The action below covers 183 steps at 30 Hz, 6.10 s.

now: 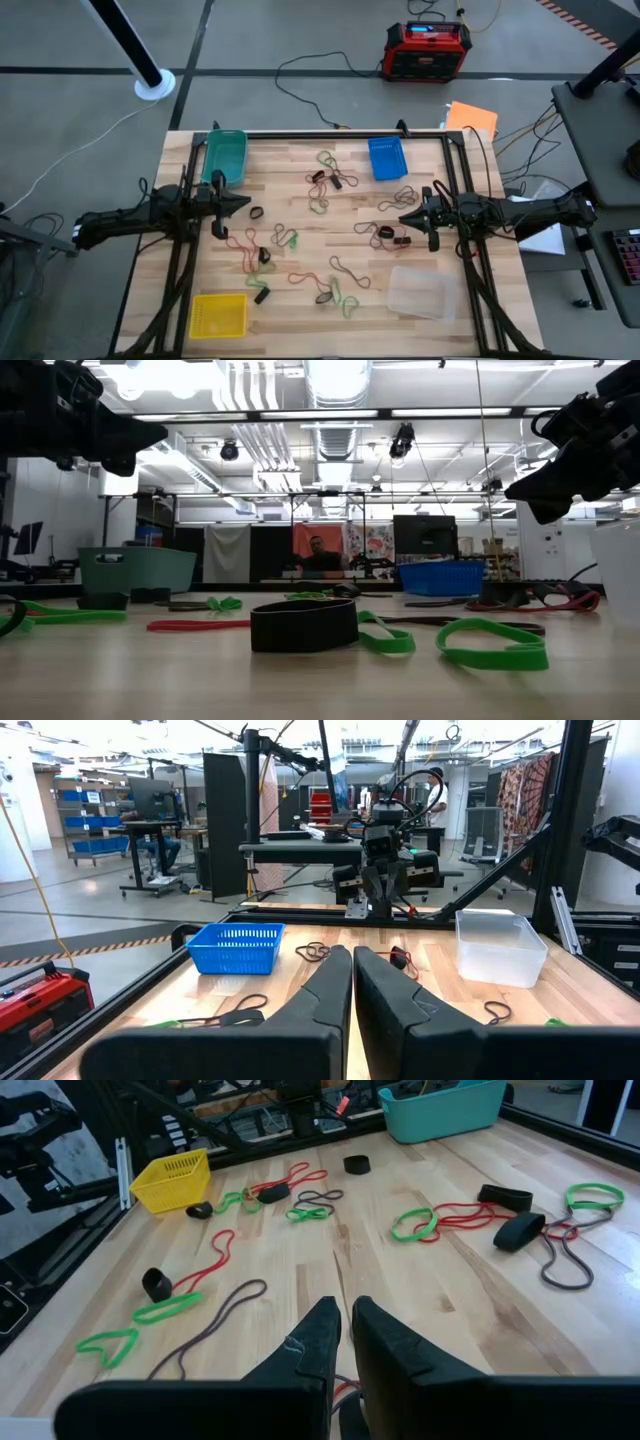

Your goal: Sort rubber bands into baskets

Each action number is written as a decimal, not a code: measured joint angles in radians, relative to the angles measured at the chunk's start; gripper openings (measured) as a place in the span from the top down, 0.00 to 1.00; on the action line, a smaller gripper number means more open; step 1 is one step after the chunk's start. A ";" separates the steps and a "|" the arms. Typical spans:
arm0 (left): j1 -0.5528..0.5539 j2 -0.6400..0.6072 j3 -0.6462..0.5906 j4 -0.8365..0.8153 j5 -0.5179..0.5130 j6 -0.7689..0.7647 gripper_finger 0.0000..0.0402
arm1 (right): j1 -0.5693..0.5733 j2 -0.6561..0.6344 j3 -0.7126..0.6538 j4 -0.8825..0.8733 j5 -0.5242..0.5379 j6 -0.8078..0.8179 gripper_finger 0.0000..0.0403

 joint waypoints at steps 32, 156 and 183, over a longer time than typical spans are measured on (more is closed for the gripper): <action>-0.001 0.000 0.000 0.080 0.001 -0.195 1.00 | 0.000 0.000 0.000 0.000 0.000 0.000 0.93; 0.959 1.288 0.932 -0.921 0.017 0.064 1.00 | 0.000 0.211 0.353 0.138 0.079 -0.304 0.93; 0.825 1.187 0.927 -0.913 0.035 -0.040 0.83 | 0.000 0.212 0.351 0.132 0.079 -0.250 0.93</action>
